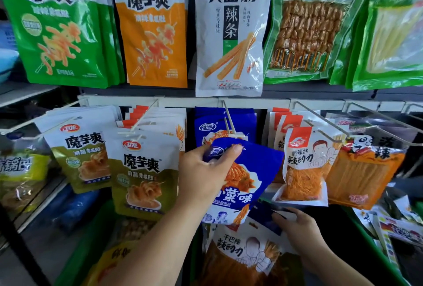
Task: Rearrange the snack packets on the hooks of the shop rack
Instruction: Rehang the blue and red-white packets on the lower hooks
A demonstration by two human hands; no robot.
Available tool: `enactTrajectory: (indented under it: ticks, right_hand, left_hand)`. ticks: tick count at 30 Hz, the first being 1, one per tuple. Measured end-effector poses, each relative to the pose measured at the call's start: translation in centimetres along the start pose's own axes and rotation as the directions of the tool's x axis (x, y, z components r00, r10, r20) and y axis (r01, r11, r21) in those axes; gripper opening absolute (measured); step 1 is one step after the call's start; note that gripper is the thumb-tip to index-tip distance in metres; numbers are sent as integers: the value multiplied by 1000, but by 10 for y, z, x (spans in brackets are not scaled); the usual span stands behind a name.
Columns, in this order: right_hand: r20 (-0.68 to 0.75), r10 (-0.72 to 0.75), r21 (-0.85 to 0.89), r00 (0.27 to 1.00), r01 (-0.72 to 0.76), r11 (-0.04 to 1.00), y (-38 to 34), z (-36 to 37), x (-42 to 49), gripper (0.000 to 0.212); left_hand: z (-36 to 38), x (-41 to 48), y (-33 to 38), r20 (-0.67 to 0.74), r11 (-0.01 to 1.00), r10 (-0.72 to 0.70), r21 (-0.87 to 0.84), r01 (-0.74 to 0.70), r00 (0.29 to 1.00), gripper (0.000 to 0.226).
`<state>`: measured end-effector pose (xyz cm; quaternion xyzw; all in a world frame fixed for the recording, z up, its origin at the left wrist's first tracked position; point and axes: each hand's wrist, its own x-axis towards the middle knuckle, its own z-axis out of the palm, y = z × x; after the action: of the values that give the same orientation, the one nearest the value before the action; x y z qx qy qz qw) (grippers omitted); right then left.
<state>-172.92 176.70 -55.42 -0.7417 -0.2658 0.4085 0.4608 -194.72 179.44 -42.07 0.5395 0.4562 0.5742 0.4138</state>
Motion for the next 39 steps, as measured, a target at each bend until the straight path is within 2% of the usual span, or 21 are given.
enactTrajectory:
  ticks: [4,8,13,15,18,21,22,23,25,27,28,30,32,34,36,39]
  right_hand:
    - [41,-45,32,998,44,999,-1,-1,-10,20]
    - [50,-60,82,997,56,995,-6,1,-16,16]
    - [42,-61,89,997,57,994,-5,4,-18,24]
    - [43,-57,79,997,54,995,-5,4,-17,22]
    - [42,-54,65,998,51,997,-4,3,-14,20]
    - [22,-66,35,998,65,997,1,0,-9,25]
    - [16,-71,30,997,71,997,2,0,-7,30]
    - [17,-66,27,998,66,997,2,-1,-5,35]
    - [32,-38,34,999,37,999,1,-2,-4,37]
    - [49,-24,51,999,22,998,-1,-3,-3,37]
    - [55,-26,55,998,23,998,-2,-3,-3,37]
    - [73,-36,58,997,31,998,-5,-2,-4,36]
    - [98,-47,62,994,41,997,-5,-4,-4,36]
    - [114,-41,79,993,32,996,-3,-9,-5,37]
    - [138,-46,92,989,33,995,0,-15,-5,39]
    - [177,-50,111,983,31,993,1,-23,-7,37]
  left_hand:
    - [-1,-1,9,-114,1000,4,-29,-7,993,32]
    - [3,7,11,-142,1000,-2,-6,1,990,24]
    - [6,4,1,-114,984,156,104,-144,981,27]
    - [6,11,-8,-119,968,204,173,-182,972,34]
    - [3,27,-26,-56,939,208,290,-183,977,33]
    - [-1,36,-36,3,812,248,545,-209,969,29]
    - [-3,38,-38,-19,764,260,616,-193,965,30]
    - [-5,39,-37,-73,760,250,633,-149,965,34]
    - [-6,38,-32,-208,817,232,571,-74,950,40]
    - [-4,36,-29,-273,835,304,538,-117,913,41]
    - [-1,33,-29,-256,842,337,513,-169,906,42]
    - [8,23,-27,-103,893,323,362,-267,941,36]
    - [12,16,-29,142,949,176,240,-206,974,13]
    - [11,18,-40,311,956,44,262,-130,949,34]
    - [9,20,-53,369,949,-59,308,-62,927,50]
    - [4,17,-77,388,863,-224,505,-3,894,47]
